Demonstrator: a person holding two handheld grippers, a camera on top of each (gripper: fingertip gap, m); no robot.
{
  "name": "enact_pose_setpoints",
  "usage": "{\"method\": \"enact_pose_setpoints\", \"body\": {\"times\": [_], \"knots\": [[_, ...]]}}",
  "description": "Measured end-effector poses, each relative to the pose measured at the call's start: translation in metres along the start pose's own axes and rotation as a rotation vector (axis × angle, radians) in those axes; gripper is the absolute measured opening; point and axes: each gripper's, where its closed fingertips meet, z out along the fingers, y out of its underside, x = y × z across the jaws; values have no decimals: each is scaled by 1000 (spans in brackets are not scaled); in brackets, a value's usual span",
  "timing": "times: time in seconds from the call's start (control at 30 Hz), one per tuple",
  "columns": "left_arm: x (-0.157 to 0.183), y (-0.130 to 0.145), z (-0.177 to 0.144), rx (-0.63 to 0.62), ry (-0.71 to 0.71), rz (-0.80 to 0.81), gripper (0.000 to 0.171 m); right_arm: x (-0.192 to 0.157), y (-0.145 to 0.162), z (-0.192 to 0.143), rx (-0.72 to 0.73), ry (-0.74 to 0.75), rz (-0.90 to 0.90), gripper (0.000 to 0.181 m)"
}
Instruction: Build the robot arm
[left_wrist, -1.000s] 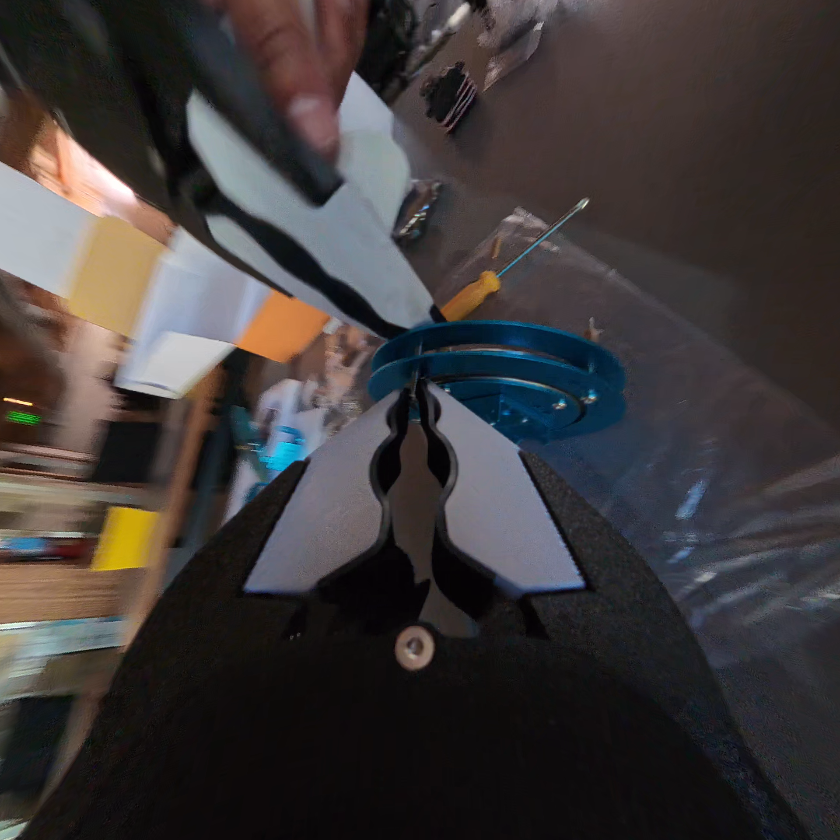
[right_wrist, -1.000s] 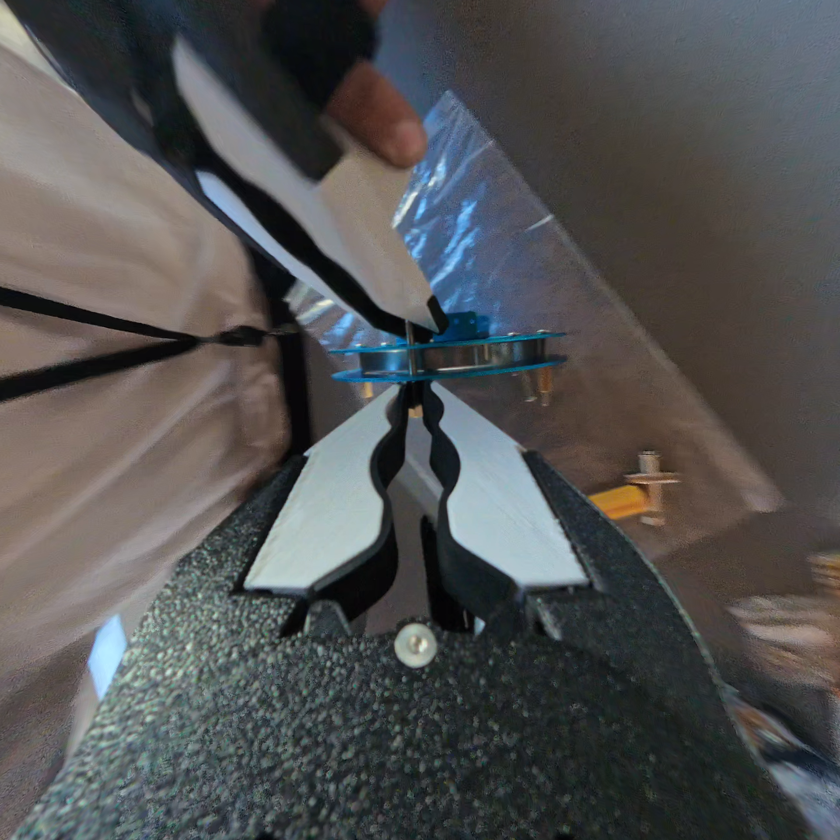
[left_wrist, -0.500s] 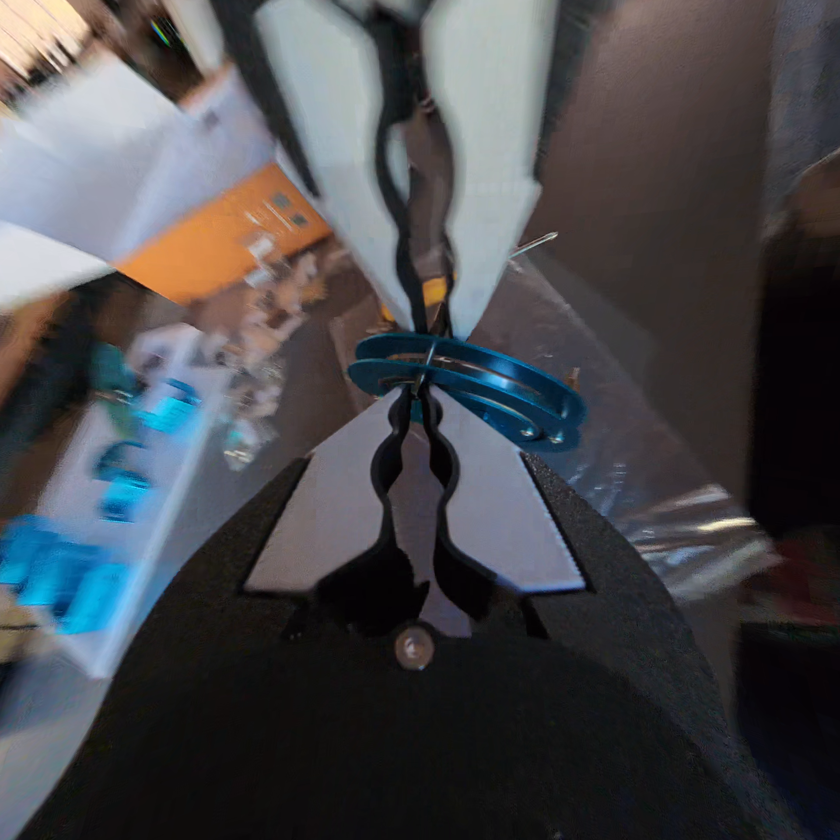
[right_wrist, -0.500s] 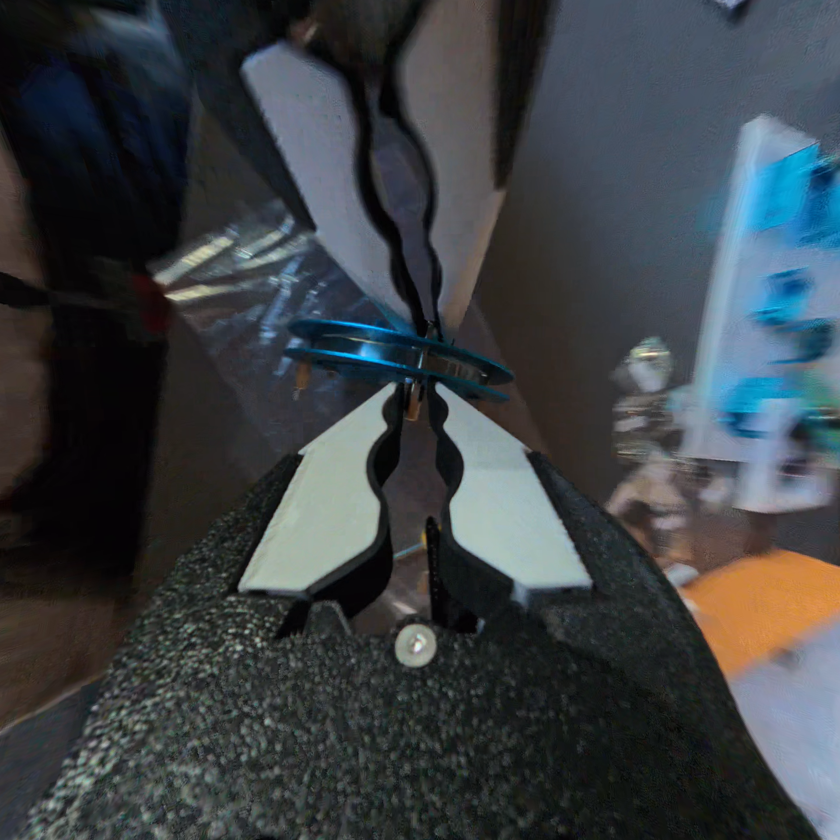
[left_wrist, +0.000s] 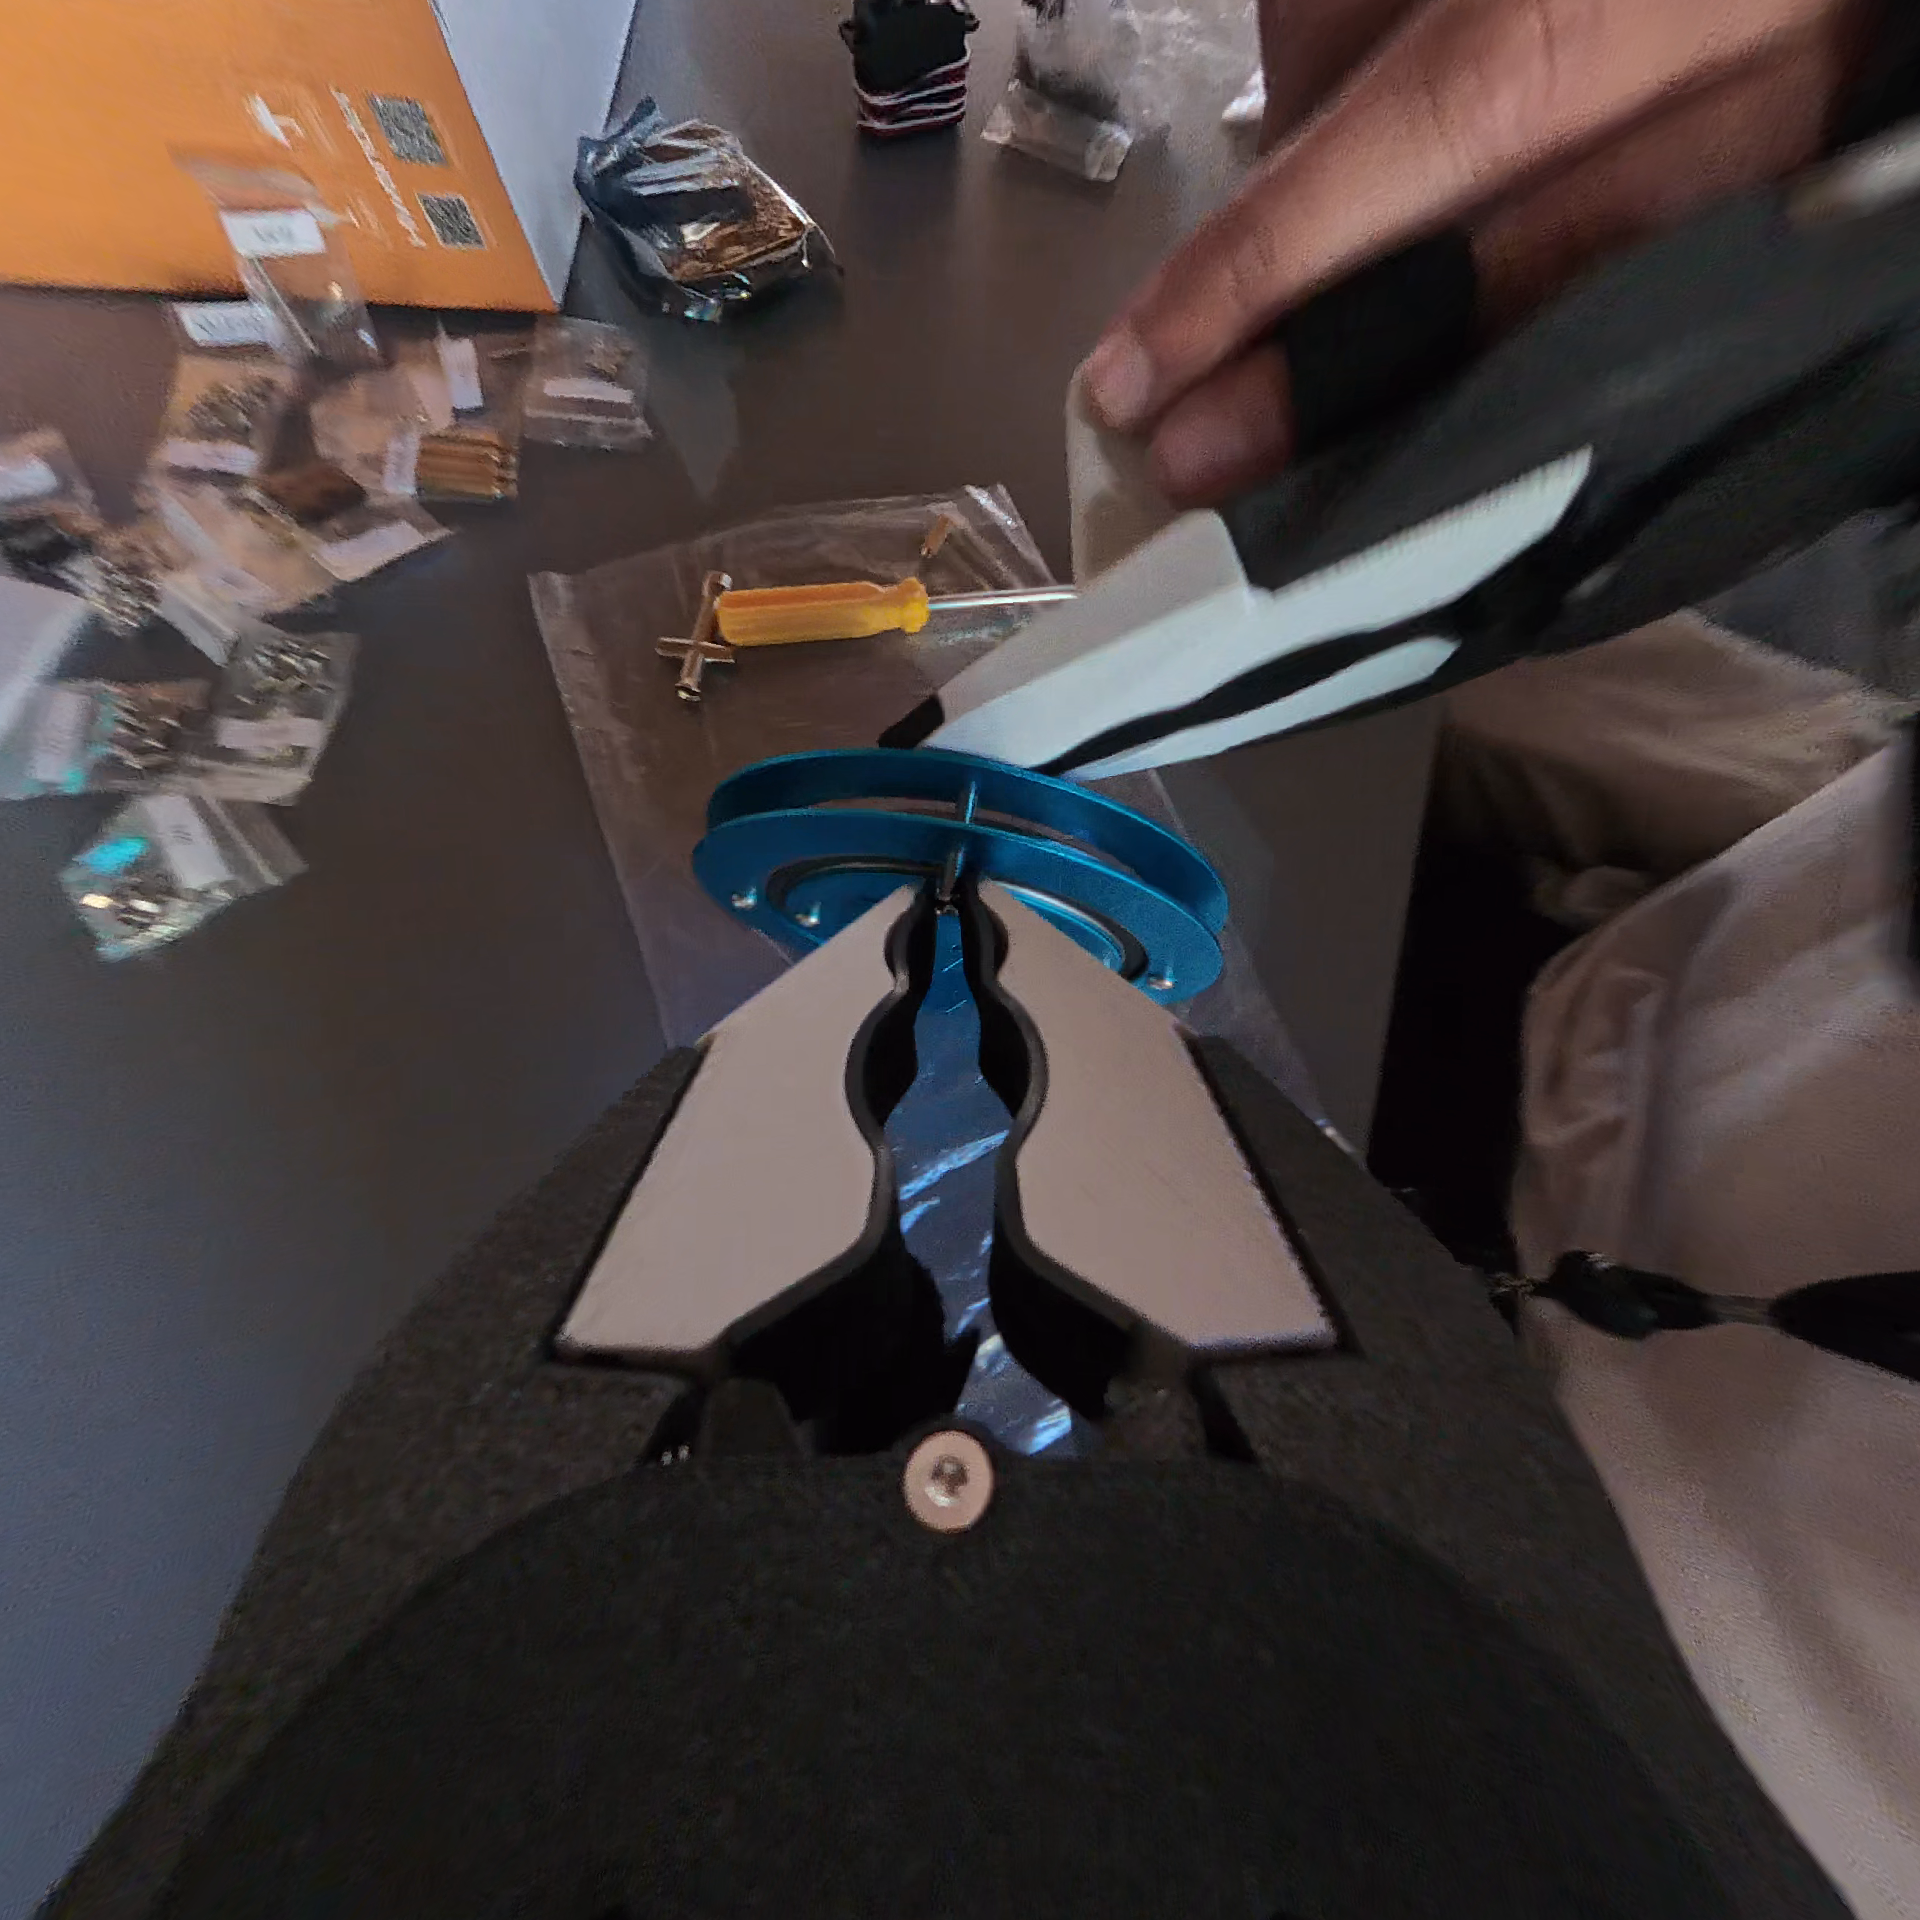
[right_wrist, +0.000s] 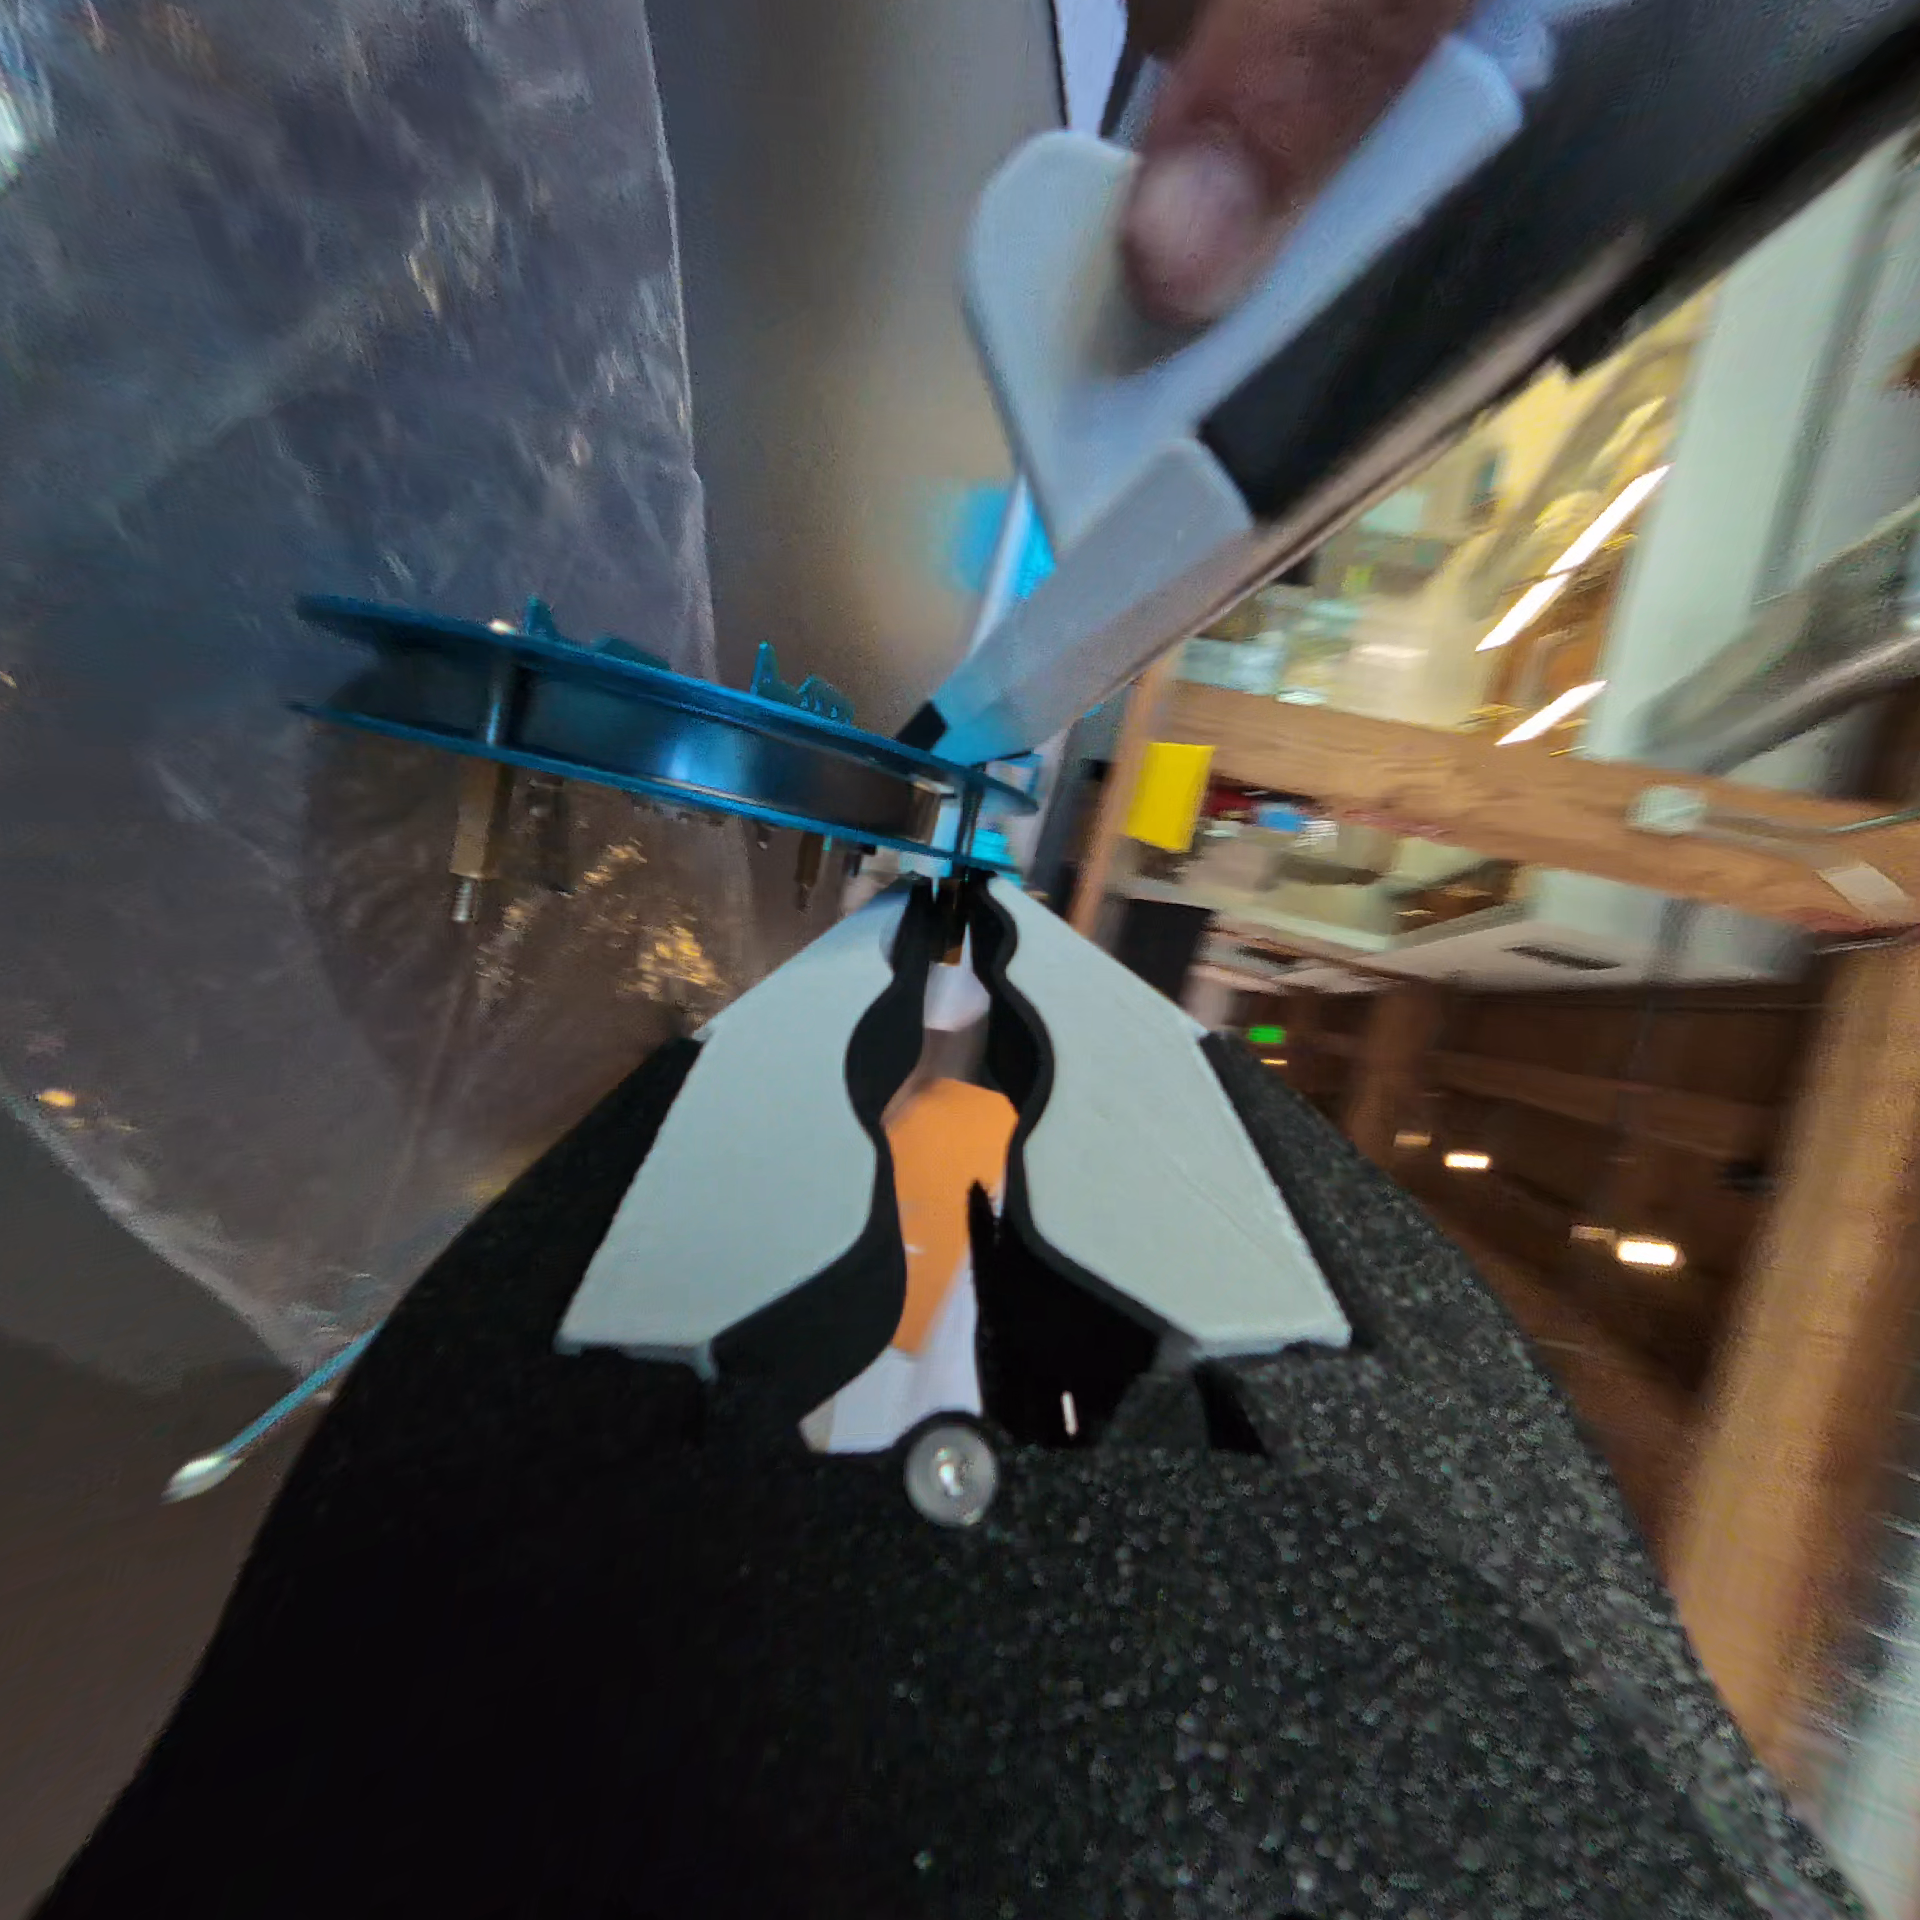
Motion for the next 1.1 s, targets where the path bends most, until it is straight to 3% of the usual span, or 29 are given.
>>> {"method": "enact_pose_setpoints", "body": {"times": [0.17, 0.43, 0.57, 0.7, 0.77, 0.83, 0.93, 1.1], "knots": [[2, 1, 0, -2, -85, 100, 3, -8, -5, -4, 97, -314, 340, 4], [1, 0, 2, 4, -177, 202, 3, -19, -11, -13, 175, -924, 733, 4], [-1, -2, 4, 10, -215, 242, 3, -22, -12, -21, 145, -1347, 977, 4], [4, -5, 7, 9, -237, 285, 3, -25, -17, -39, 79, -1873, 1228, 4], [-1, -5, 7, 3, -269, 298, 3, -23, -19, -38, 91, -1983, 1296, 5], [-7, -4, 6, 0, -288, 300, 3, -22, -18, -31, 150, -1870, 1258, 4], [-12, -3, 6, 3, -274, 269, 3, -21, -12, -16, 222, -1429, 1041, 5], [-8, -4, 8, 9, -250, 275, 3, -23, -6, -11, 160, -775, 651, 10]]}}
